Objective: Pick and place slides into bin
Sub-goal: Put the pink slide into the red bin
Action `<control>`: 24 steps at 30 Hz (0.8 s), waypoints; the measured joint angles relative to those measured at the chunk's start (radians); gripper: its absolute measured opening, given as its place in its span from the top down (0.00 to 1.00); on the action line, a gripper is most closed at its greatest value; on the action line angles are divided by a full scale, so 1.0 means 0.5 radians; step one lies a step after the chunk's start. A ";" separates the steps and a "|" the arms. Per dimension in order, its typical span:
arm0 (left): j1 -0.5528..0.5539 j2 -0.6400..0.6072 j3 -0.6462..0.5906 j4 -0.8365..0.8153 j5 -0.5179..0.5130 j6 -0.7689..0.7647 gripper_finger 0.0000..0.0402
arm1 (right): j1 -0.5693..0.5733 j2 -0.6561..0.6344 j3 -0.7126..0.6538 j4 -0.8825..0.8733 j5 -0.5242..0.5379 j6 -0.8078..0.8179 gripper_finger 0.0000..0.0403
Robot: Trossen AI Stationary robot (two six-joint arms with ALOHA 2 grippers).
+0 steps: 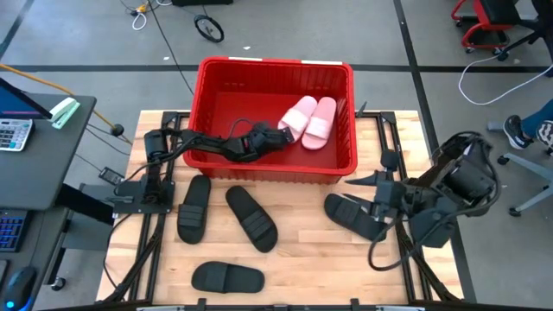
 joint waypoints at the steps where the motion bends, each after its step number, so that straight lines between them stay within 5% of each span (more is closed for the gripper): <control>1: 0.004 0.000 0.000 0.027 0.083 0.028 0.51 | 0.014 -0.007 0.000 -0.006 0.000 -0.011 0.68; 7: 0.005 -0.004 0.006 0.180 0.166 0.053 0.47 | 0.075 -0.015 0.000 -0.099 -0.005 -0.015 0.68; 16: 0.041 -0.007 0.244 0.205 0.324 0.193 0.53 | 0.173 -0.015 0.000 -0.187 -0.014 0.120 0.68; 24: 0.117 -0.010 0.428 -0.541 0.482 0.180 0.52 | 0.221 -0.015 0.000 -0.198 -0.014 0.266 0.68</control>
